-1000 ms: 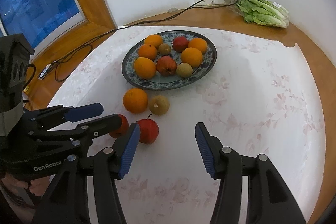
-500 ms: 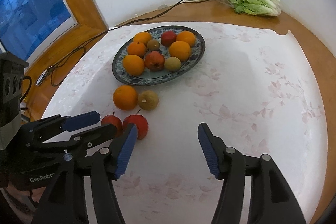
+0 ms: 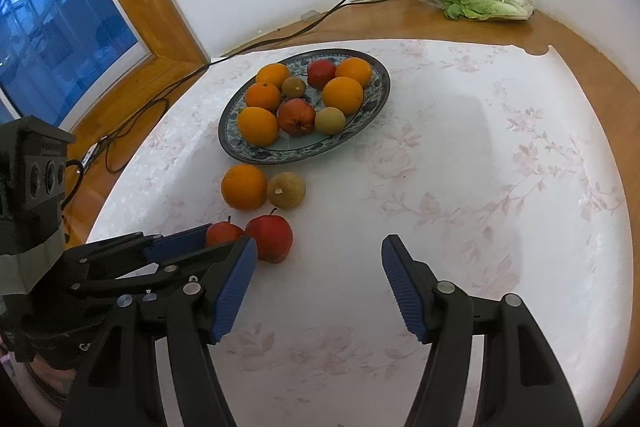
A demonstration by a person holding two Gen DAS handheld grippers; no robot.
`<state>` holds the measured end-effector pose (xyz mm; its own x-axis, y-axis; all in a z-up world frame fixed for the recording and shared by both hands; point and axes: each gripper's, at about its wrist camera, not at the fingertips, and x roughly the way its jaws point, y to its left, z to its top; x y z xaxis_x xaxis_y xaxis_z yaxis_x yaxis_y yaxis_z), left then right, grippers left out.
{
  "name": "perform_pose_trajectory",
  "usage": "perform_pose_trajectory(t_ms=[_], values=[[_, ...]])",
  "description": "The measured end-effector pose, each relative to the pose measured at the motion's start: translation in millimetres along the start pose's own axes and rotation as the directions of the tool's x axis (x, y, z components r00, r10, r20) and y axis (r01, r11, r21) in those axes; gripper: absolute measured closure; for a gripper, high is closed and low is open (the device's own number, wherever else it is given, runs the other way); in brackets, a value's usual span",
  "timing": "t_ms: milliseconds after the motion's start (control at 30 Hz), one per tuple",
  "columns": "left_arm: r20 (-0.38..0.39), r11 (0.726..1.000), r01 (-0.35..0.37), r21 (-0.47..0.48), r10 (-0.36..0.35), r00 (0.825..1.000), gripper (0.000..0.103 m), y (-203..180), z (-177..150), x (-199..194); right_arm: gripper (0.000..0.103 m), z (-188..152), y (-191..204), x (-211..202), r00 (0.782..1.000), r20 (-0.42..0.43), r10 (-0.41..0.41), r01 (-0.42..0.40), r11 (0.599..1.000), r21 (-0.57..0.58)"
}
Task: Organize fruits
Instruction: 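Grasp a red apple with the right tool while the left tool grasps another red apple, then carry the apple in the right tool onto the plate while the left tool carries its apple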
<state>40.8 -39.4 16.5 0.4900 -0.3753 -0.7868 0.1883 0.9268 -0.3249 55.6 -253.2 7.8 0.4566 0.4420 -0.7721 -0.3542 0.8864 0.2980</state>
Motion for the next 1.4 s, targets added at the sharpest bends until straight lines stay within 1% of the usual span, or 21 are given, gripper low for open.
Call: perform_pose_trajectory(t_ms=[167,500,600,667,733,800,900,933,967,1167,1400], values=[[0.019,0.998,-0.055,-0.027,0.055,0.998,0.070,11.2,3.2,-8.1,0.037,0.1,6.6,3.1,1.000,-0.012,0.004,-0.004,1.000,-0.018],[0.041,0.992,-0.095,-0.086,0.099,0.994,0.070,36.2,6.3,-21.1,0.038,-1.4,31.0,17.7,0.999,-0.043,0.016,-0.019,0.996,-0.087],[0.042,0.990,-0.102,-0.094,0.107,0.993,0.070,39.9,5.9,-23.7,0.043,-1.8,35.2,23.6,0.998,-0.057,0.021,-0.027,0.995,-0.101],[0.042,0.990,-0.104,-0.098,0.109,0.993,0.070,41.2,5.8,-24.6,0.048,-2.8,37.8,27.8,0.997,-0.070,0.023,-0.030,0.994,-0.109],[0.044,0.989,-0.103,-0.101,0.108,0.993,0.070,41.9,5.7,-25.7,0.051,-4.1,40.1,32.2,0.996,-0.083,0.020,-0.030,0.993,-0.118],[0.047,0.989,-0.102,-0.104,0.107,0.993,0.070,43.1,6.0,-27.0,0.055,-4.6,43.7,32.8,0.997,-0.079,0.007,-0.018,0.990,-0.137],[0.050,0.989,-0.102,-0.103,0.108,0.993,0.070,43.3,5.5,-28.6,0.064,-5.5,44.4,33.2,0.997,-0.076,0.003,-0.014,0.990,-0.138],[0.050,0.989,-0.103,-0.103,0.109,0.993,0.070,42.7,5.8,-28.3,0.069,-5.1,44.1,33.2,0.997,-0.074,-0.002,-0.009,0.990,-0.138],[0.051,0.989,-0.103,-0.102,0.109,0.993,0.070,42.9,5.9,-28.5,0.070,-5.0,43.5,32.8,0.997,-0.072,-0.005,-0.005,0.990,-0.137],[0.055,0.990,-0.108,-0.095,0.114,0.992,0.070,40.9,8.8,-28.6,0.070,-3.5,37.8,29.6,0.998,-0.065,0.009,-0.017,0.993,-0.119],[0.063,0.990,-0.115,-0.077,0.120,0.991,0.070,35.8,15.0,-30.3,0.070,2.7,36.9,17.7,0.999,-0.030,0.021,-0.024,0.993,-0.120]])
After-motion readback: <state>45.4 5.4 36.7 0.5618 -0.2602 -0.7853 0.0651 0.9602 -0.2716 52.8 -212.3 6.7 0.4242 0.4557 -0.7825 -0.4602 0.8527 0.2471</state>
